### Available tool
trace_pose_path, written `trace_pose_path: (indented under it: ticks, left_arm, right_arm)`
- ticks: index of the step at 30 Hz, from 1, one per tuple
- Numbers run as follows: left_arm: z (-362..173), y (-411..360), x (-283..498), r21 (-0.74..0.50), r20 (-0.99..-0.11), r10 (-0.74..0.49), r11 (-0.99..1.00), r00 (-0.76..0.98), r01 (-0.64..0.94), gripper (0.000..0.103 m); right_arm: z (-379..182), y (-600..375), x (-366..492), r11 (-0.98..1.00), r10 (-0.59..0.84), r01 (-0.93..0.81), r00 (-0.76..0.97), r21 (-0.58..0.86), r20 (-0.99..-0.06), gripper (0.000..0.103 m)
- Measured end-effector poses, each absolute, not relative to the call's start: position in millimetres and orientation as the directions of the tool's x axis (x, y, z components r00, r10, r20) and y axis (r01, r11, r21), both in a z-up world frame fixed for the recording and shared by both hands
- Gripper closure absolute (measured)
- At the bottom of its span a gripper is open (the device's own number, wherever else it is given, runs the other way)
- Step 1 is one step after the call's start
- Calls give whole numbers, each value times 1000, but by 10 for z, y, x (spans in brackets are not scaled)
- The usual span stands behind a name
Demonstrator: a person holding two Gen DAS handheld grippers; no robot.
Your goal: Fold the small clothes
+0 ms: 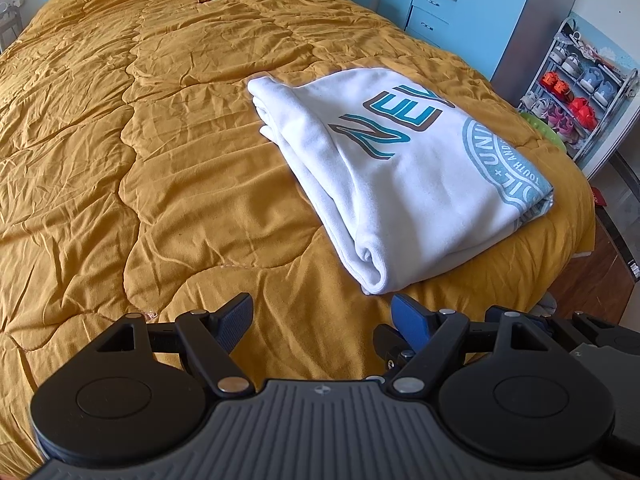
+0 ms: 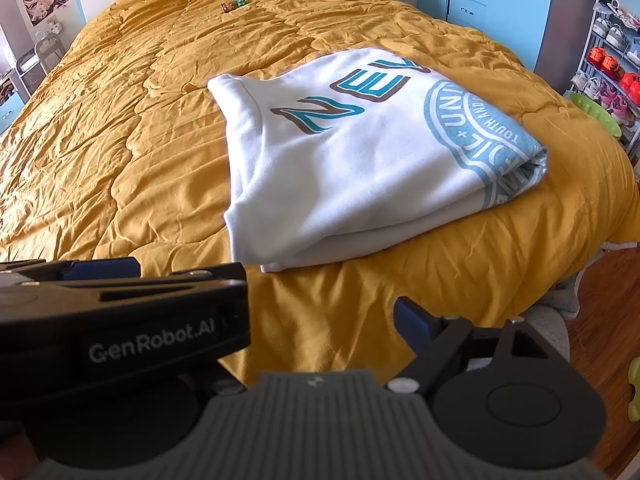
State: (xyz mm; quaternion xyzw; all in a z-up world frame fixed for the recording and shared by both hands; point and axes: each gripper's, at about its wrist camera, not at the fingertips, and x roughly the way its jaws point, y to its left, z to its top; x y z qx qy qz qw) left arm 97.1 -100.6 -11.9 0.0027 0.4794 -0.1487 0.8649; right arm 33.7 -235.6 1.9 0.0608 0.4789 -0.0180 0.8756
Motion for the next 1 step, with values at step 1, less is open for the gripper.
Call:
trace_pose_path:
  ticks: [1]
  left_arm:
    - [-119,-1005,969,-138,-830,-255,956,496,260,11]
  right_arm:
    - [20,-2363,339,992,27,91,542,90,-840,22]
